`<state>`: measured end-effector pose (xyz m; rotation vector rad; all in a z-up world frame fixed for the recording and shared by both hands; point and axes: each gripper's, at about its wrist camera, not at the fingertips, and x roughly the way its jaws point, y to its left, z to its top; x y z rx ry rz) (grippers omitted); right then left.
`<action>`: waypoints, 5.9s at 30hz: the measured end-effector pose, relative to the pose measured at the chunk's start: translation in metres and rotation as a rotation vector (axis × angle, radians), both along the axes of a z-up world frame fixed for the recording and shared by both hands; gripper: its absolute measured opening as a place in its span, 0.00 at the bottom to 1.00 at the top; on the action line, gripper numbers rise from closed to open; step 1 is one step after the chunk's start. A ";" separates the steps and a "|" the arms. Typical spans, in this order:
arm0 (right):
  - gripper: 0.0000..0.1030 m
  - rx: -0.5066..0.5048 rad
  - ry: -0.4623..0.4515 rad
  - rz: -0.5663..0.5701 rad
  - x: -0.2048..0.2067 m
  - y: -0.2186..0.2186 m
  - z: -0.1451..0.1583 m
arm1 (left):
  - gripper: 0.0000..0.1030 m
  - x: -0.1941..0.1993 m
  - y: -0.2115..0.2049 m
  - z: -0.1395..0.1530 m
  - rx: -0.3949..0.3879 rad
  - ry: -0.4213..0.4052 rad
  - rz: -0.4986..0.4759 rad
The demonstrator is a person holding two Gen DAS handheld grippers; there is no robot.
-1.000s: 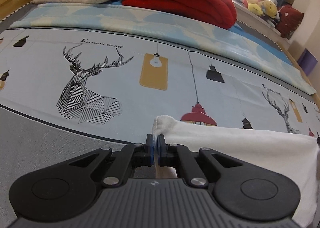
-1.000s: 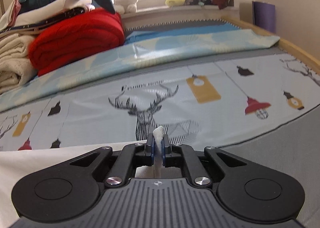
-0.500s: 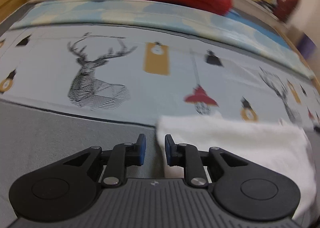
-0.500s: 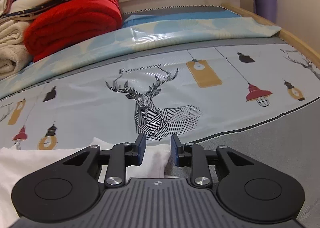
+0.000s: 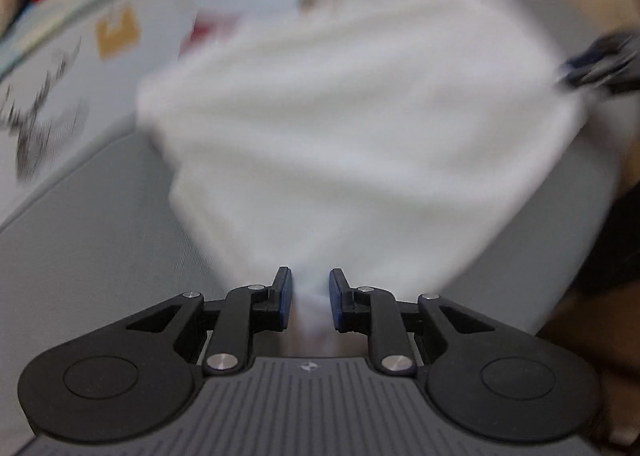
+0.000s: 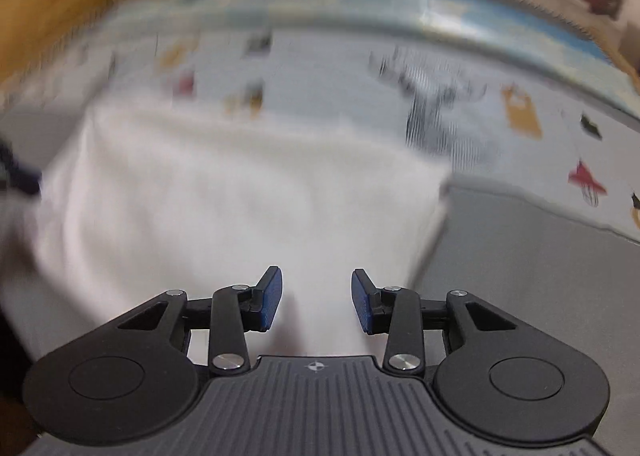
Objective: Fold small clothes
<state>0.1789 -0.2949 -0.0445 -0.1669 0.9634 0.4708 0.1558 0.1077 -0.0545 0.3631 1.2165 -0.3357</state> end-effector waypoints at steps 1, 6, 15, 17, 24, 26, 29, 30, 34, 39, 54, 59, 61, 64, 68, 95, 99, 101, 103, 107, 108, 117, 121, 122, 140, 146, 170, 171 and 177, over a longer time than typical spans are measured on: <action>0.39 -0.075 0.053 0.006 -0.004 -0.001 -0.012 | 0.28 -0.002 0.003 -0.008 0.038 0.031 0.011; 0.47 -0.209 0.110 -0.001 -0.016 -0.012 -0.025 | 0.29 -0.009 0.013 0.013 -0.051 -0.054 0.039; 0.47 -0.108 0.041 -0.050 -0.019 -0.023 -0.002 | 0.29 -0.014 0.012 0.001 0.003 -0.003 0.006; 0.47 -0.161 0.061 -0.038 -0.018 -0.020 -0.012 | 0.30 -0.013 0.015 -0.006 0.030 0.028 0.022; 0.47 -0.128 0.021 -0.106 -0.014 -0.029 -0.001 | 0.30 -0.006 0.032 0.023 -0.106 -0.088 0.113; 0.47 -0.064 -0.017 -0.128 -0.012 -0.033 0.009 | 0.30 -0.001 0.030 0.027 -0.122 -0.107 0.113; 0.48 -0.048 -0.031 -0.145 -0.007 -0.035 0.011 | 0.30 0.001 0.027 0.025 -0.138 -0.109 0.095; 0.48 -0.062 -0.015 -0.143 -0.006 -0.034 0.008 | 0.30 0.001 0.026 0.023 -0.129 -0.102 0.091; 0.48 -0.191 0.064 -0.094 -0.002 -0.024 -0.020 | 0.30 0.007 0.023 0.010 -0.025 -0.047 0.125; 0.48 -0.179 0.043 -0.132 -0.001 -0.028 -0.013 | 0.30 0.011 0.039 0.022 -0.064 -0.100 0.207; 0.48 -0.053 -0.273 -0.347 -0.007 -0.047 0.066 | 0.31 -0.005 0.043 0.121 -0.175 -0.406 0.304; 0.48 0.021 -0.360 -0.364 -0.020 -0.034 0.091 | 0.38 -0.028 0.055 0.150 -0.237 -0.528 0.379; 0.48 0.057 -0.369 -0.362 -0.024 -0.024 0.097 | 0.38 -0.033 0.064 0.144 -0.280 -0.524 0.425; 0.48 0.106 -0.402 -0.342 -0.034 -0.003 0.106 | 0.38 -0.030 0.076 0.141 -0.309 -0.489 0.495; 0.48 0.155 -0.423 -0.303 -0.047 0.034 0.108 | 0.38 -0.027 0.091 0.135 -0.315 -0.448 0.548; 0.37 -0.053 -0.334 0.428 -0.120 0.293 0.024 | 0.38 -0.031 0.112 0.105 -0.182 -0.350 0.536; 0.38 -0.095 -0.327 0.519 -0.132 0.313 0.012 | 0.38 -0.030 0.113 0.104 -0.180 -0.346 0.534; 0.39 -0.120 -0.303 0.561 -0.134 0.322 0.006 | 0.38 -0.030 0.115 0.103 -0.177 -0.341 0.532; 0.39 -0.158 -0.270 0.616 -0.136 0.330 -0.003 | 0.38 -0.030 0.118 0.102 -0.173 -0.336 0.533; 0.44 -0.235 -0.339 0.678 -0.144 0.342 -0.016 | 0.38 -0.030 0.123 0.099 -0.165 -0.325 0.536; 0.44 -0.241 -0.350 0.682 -0.144 0.344 -0.016 | 0.38 -0.030 0.125 0.098 -0.163 -0.323 0.537; 0.20 -0.238 -0.368 0.693 -0.138 0.345 -0.016 | 0.38 -0.023 0.126 0.096 -0.154 -0.309 0.538; 0.07 -0.206 -0.357 0.702 -0.133 0.345 -0.014 | 0.38 -0.014 0.117 0.094 -0.150 -0.300 0.517; 0.06 -0.186 -0.352 0.691 -0.131 0.343 -0.010 | 0.38 -0.011 0.114 0.094 -0.152 -0.296 0.514; 0.05 0.181 -0.381 0.400 -0.107 0.230 0.077 | 0.88 0.067 0.076 0.051 -0.533 0.022 0.687; 0.05 0.204 -0.381 0.377 -0.110 0.204 0.079 | 0.87 0.089 0.054 0.036 -0.577 0.075 0.724; 0.05 0.302 -0.383 0.568 -0.132 0.276 0.099 | 0.15 0.035 0.097 0.077 -0.379 -0.120 0.764; 0.05 0.303 -0.385 0.576 -0.134 0.280 0.099 | 0.15 0.033 0.099 0.079 -0.380 -0.122 0.761; 0.05 0.297 -0.396 0.556 -0.129 0.276 0.101 | 0.15 0.043 0.084 0.082 -0.376 -0.128 0.721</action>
